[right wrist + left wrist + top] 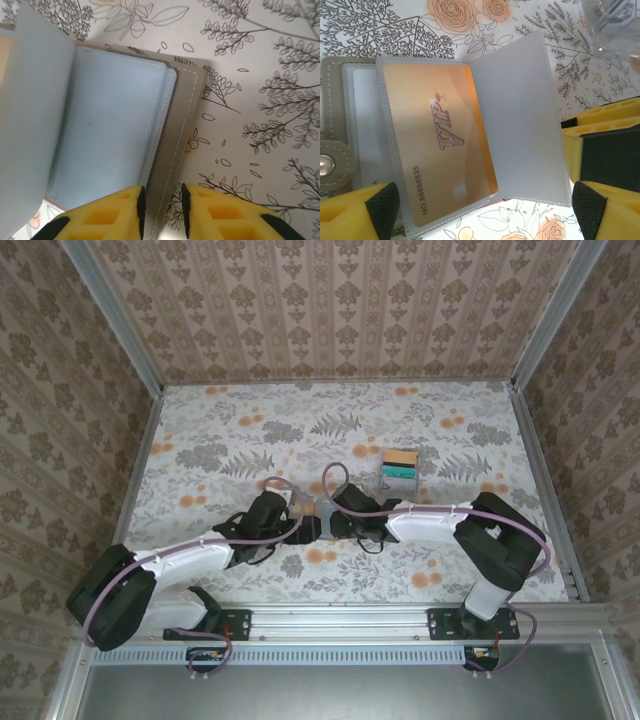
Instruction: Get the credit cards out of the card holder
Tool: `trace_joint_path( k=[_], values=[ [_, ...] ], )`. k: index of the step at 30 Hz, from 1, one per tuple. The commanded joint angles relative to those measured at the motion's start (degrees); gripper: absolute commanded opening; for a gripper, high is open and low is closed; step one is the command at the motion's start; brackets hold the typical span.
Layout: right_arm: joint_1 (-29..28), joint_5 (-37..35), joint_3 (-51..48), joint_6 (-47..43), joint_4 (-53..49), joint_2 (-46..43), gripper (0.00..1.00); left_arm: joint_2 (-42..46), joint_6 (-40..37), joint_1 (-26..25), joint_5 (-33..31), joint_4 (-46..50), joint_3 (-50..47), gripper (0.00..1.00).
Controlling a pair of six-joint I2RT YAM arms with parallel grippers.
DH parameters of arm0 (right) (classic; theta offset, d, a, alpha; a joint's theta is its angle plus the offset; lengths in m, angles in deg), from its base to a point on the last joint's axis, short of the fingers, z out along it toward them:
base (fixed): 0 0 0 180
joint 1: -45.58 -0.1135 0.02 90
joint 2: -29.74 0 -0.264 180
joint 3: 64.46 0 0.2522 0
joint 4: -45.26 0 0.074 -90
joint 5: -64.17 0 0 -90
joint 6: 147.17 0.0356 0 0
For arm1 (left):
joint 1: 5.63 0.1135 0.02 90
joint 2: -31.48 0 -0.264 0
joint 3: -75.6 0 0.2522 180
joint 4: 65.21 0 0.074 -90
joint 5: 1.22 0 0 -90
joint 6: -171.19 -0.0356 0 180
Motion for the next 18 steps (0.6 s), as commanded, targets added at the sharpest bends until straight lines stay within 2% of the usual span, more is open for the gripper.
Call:
trace_joint_path(
  k=[1,6,12,15,16,17,18],
  values=[
    [0.6,-2.5,-0.8,0.8,-1.8,-3.8,0.33,1.7,-0.9,-0.4,-1.2,2.7,1.5,0.97],
    [0.9,-3.3,-0.4,0.4,-3.0,-6.1,0.35,1.9,-1.4,-0.2,-1.1,3.1,1.6,1.00],
    [0.9,-1.4,0.0,0.4,-2.6,-7.1,0.35,2.1,-2.0,0.6,-1.2,3.5,2.0,0.97],
    [0.9,2.0,-0.1,1.2,-0.5,-6.9,0.33,2.9,-2.5,2.7,-1.0,4.1,1.3,0.89],
    [0.8,3.2,-0.3,1.8,0.7,-6.7,0.32,3.3,-2.4,3.8,-0.8,4.2,0.9,0.80],
    [0.9,4.4,-0.4,2.5,2.0,-6.3,0.32,3.5,-2.5,4.9,-0.1,4.0,0.4,0.64],
    [0.8,5.1,-0.5,3.1,2.9,-5.9,0.31,3.6,-2.6,5.9,0.5,3.8,0.1,0.56]
  ],
)
